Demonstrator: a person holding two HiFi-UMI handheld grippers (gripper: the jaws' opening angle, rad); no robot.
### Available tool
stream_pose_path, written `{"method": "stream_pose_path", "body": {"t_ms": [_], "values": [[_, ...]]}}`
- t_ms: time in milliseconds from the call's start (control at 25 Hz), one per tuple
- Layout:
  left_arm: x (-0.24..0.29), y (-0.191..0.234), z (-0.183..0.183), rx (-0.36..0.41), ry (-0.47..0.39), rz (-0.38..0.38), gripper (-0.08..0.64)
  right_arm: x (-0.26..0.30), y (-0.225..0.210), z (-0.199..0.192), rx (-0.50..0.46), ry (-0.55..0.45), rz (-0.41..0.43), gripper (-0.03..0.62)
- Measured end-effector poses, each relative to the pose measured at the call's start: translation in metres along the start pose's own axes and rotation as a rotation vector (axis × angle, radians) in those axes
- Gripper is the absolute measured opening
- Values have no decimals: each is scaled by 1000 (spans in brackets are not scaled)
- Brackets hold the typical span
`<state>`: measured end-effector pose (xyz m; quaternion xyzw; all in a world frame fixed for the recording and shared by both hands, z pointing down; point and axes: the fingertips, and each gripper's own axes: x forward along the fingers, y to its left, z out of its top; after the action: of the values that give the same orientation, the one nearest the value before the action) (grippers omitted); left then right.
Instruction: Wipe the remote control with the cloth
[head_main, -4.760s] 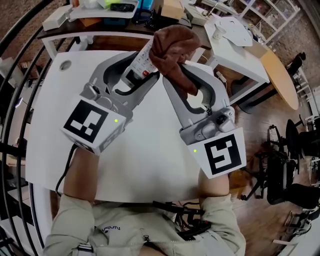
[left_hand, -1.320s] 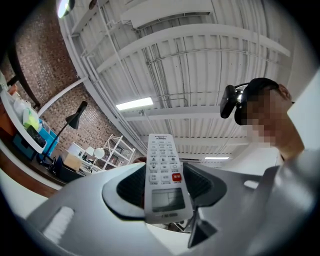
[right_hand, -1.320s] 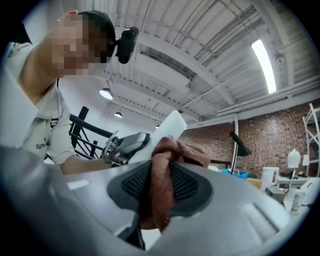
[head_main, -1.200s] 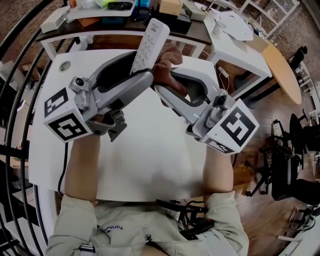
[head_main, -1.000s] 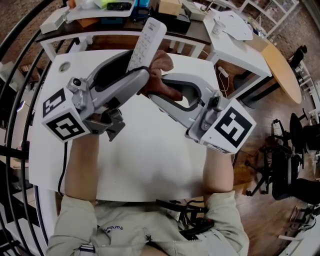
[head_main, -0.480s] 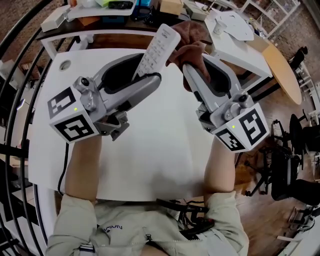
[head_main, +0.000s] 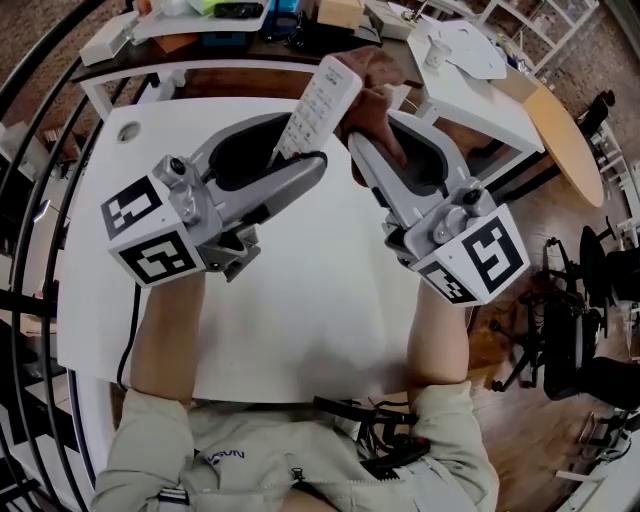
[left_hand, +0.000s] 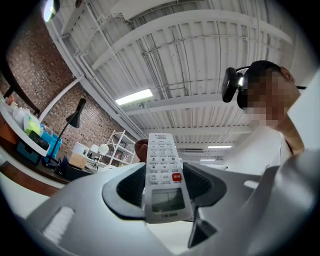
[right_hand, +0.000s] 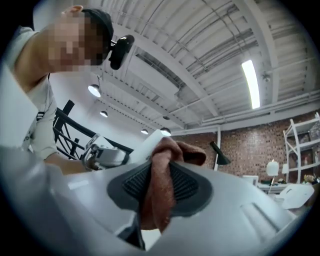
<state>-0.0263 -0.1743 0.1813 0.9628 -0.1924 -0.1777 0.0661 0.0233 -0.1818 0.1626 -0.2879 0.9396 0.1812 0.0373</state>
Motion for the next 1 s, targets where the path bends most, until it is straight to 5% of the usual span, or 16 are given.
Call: {"method": "stream_pose_path", "body": {"t_ms": [800, 1000], "values": [[-30, 48, 25, -11, -119, 212, 244, 33, 94, -43, -65, 162, 353, 100], [-35, 58, 24, 105, -96, 328, 244, 30, 74, -49, -35, 182, 287, 100]]}}
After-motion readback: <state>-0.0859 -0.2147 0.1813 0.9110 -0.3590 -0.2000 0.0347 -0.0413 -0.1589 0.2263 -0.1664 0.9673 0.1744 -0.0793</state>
